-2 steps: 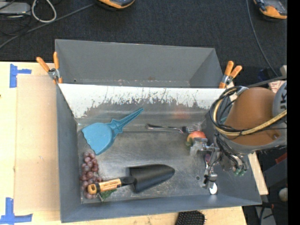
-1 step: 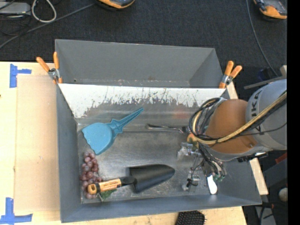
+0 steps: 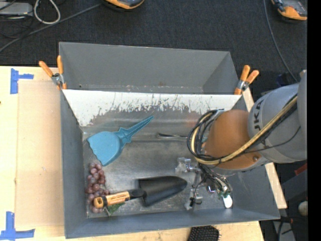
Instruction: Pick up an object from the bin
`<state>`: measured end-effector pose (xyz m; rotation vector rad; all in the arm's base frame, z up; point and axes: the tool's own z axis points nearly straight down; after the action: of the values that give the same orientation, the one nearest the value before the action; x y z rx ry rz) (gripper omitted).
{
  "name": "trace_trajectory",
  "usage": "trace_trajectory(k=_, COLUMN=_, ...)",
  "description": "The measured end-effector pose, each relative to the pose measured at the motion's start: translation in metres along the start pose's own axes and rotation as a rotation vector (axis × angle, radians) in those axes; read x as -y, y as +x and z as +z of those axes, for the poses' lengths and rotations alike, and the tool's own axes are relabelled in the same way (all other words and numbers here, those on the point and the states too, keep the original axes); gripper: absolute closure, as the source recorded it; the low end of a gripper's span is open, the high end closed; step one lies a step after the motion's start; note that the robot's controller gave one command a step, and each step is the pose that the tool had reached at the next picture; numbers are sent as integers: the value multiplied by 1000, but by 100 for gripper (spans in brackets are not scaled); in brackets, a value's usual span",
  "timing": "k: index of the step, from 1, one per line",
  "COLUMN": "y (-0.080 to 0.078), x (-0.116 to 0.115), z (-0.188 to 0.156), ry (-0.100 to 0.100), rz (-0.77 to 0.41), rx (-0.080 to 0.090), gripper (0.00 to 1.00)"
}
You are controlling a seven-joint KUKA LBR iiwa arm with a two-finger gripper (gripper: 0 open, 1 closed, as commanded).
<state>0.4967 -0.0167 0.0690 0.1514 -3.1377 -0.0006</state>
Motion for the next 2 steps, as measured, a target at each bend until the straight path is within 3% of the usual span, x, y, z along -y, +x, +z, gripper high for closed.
trace_trajectory(k=1, y=-53, x=-30, z=-8, ry=1, rz=9, rx=3, gripper=0)
trace_trajectory(k=2, y=-47, x=-54, z=-2, ry=-2, rz=-199, rx=-4, gripper=0)
